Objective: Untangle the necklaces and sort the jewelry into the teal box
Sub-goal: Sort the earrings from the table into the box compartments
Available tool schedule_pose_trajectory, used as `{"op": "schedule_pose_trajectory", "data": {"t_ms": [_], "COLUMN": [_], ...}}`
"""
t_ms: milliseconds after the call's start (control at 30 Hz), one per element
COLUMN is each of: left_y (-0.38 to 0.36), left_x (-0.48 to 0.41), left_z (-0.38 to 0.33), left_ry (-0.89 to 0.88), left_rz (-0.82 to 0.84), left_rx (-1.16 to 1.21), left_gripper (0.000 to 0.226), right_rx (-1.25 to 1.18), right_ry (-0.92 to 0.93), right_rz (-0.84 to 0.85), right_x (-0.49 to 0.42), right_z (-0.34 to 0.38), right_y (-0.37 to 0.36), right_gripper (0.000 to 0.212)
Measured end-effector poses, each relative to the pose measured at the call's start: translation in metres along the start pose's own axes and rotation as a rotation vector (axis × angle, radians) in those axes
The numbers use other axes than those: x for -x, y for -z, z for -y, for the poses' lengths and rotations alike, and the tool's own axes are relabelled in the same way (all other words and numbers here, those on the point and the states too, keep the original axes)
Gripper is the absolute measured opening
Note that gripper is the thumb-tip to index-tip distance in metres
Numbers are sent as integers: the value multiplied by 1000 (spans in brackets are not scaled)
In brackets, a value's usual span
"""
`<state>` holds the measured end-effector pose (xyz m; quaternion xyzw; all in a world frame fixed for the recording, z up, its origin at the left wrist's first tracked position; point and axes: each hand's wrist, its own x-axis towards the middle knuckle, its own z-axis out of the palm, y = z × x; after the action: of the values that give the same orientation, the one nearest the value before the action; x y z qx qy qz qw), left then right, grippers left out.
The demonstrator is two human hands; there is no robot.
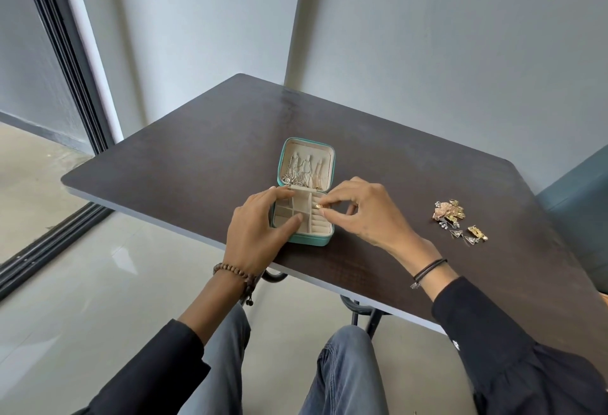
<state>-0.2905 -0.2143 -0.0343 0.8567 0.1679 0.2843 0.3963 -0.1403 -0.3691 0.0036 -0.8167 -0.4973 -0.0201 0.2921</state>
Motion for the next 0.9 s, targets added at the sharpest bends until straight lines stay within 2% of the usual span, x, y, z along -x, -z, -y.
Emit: {"op": "schedule_pose_trajectory", "data": {"t_ms": [167,500,733,900], "left_y": [0,-2,-1,-3], "left_x": [1,0,0,-5], "left_z": [1,3,-1,-18], "left_ry": [16,14,9,-8], "left_rz": [6,-4,-15,-44], "left_rx": [29,36,-3,-68], "left_gripper": [37,37,30,20], "right_rx": [89,195,57,6], "right_ry": [19,24,-38,-58], "right_rz": [42,39,-92,-121], "right_x": [3,21,28,34], "right_z": [-2,12,8,9], "right_y": [-1,-5,-10,-5], "right_gripper": [24,23,16,14]}}
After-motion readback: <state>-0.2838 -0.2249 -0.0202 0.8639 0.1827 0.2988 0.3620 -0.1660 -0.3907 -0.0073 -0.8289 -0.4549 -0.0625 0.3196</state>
